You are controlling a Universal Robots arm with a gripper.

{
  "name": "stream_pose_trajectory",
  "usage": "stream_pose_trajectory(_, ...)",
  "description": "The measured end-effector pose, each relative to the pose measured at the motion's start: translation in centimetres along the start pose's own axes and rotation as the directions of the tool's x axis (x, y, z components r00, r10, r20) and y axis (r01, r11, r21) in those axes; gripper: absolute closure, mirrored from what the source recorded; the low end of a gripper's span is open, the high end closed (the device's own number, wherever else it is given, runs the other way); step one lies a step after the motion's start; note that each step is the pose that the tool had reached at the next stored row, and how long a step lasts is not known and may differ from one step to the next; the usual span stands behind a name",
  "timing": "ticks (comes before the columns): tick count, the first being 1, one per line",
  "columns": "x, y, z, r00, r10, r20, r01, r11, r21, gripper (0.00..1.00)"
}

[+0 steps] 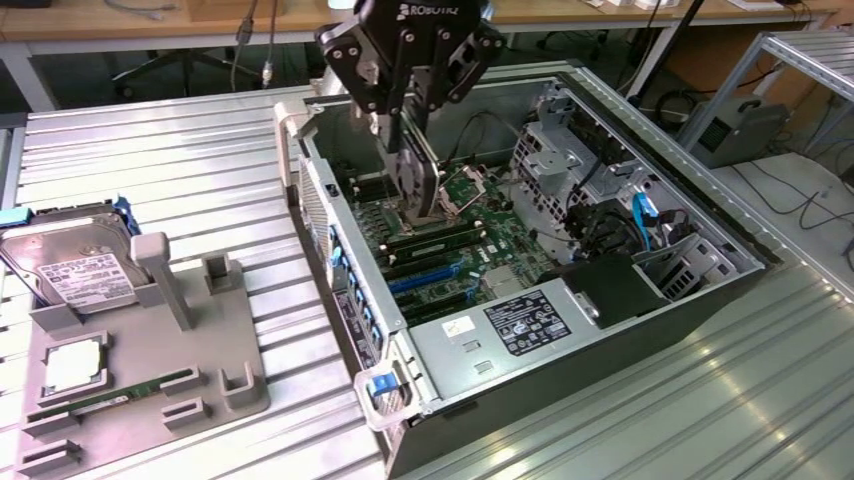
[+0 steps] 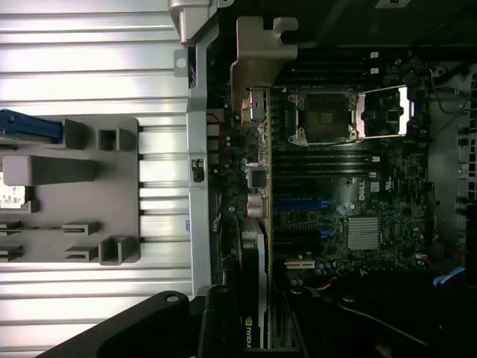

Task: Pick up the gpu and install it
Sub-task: 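Pick up the gpu and move the gpu toward the slot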

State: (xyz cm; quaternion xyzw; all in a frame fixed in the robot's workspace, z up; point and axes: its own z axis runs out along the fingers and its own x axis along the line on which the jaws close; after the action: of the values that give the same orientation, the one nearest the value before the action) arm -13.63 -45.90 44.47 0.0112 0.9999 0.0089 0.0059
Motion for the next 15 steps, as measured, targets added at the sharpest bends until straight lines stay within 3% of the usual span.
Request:
stream_pose_trajectory(9, -2.9, 0.06, 0.04, 1.0000, 0.000, 0.0000, 0.000, 1.0000, 0.0000, 0.73)
stream_pose_trajectory(12, -4.5, 0.10, 0.05, 1.0000, 0.000, 0.0000, 0.000, 1.0000, 0.0000, 0.73)
stream_pose_trajectory(15, -5.1, 0.11, 0.06, 1.0000, 0.000, 0.0000, 0.000, 1.0000, -0.0001, 0.73)
